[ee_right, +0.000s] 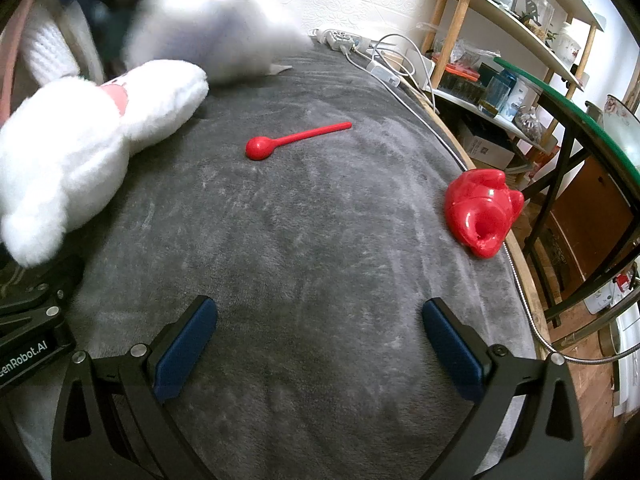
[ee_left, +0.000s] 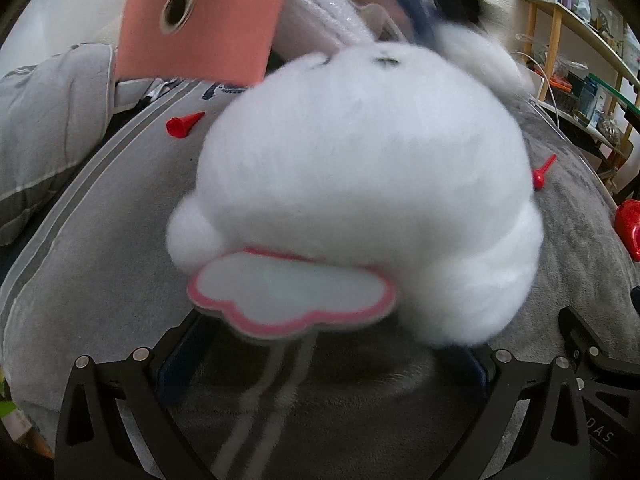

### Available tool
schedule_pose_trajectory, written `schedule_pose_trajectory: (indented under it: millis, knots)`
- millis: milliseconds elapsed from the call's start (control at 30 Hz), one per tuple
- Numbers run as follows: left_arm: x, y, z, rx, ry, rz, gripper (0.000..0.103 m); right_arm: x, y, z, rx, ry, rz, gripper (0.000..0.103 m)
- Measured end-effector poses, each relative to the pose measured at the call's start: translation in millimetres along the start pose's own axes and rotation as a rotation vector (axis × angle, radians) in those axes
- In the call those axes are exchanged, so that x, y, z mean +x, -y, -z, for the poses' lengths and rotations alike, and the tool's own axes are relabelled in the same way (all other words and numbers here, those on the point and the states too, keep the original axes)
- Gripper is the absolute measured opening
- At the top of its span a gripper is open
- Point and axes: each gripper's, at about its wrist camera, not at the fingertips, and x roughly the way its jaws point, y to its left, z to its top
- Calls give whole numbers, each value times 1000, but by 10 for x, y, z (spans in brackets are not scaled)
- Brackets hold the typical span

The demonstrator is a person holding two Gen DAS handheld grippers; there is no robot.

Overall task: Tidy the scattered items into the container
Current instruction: 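Carry the white plush toy in the left gripper over the pink box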

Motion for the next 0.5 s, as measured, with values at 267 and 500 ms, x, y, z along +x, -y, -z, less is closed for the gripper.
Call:
schedule_pose_trajectory:
  millis: [267, 500]
  knots:
    - [-101, -141, 80, 1, 0, -1, 103, -4, -6, 1, 0, 1, 0, 103]
    - [-80, -123, 60, 0, 0, -1, 103, -4, -7, -1, 0, 0, 0, 103]
